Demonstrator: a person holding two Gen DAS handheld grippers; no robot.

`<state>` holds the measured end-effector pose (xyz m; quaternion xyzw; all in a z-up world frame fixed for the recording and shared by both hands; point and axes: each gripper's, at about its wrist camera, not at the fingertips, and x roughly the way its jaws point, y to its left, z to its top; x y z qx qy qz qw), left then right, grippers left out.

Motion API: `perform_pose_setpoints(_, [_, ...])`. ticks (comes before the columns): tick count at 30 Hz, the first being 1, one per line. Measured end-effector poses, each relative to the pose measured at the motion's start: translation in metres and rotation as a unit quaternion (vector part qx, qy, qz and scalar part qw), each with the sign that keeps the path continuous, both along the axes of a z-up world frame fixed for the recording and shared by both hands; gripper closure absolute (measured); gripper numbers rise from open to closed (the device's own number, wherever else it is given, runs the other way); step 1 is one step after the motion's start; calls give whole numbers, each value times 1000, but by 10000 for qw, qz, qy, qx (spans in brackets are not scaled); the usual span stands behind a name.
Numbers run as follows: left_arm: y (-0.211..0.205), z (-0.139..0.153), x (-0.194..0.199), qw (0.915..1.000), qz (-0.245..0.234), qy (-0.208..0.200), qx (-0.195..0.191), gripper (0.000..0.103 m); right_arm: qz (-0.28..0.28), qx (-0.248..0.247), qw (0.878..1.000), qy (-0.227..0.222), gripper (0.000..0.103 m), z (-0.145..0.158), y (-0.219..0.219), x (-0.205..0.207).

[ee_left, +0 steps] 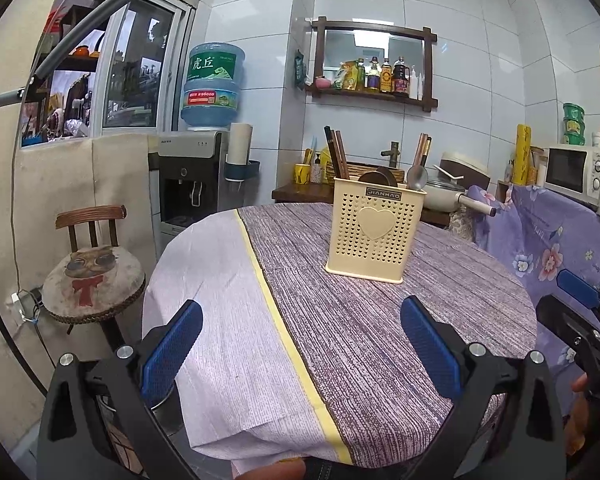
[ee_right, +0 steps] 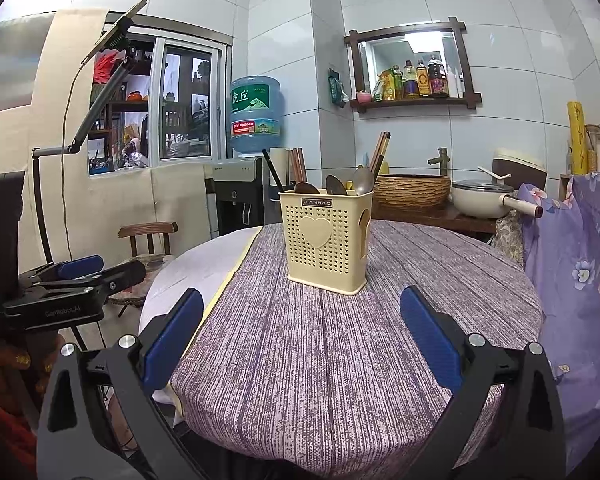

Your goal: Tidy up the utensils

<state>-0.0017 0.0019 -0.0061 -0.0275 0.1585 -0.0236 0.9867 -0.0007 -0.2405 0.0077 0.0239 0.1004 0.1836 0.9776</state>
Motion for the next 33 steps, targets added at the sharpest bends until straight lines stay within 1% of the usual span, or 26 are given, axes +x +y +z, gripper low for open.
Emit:
perform_pose_setpoints(7, [-4,-1,0,10000,-27,12,40,5,1,5,10000,39,6,-1,-1,1])
perform_pose_setpoints(27, [-4,-5,1,10000,-23,70,-18,5,29,-5,9999,112,6,-5,1,5])
perform_pose_setpoints(33, [-4,-5,4,9999,-9,160,-41,5,9,4,9999,147,6,-6,0,5])
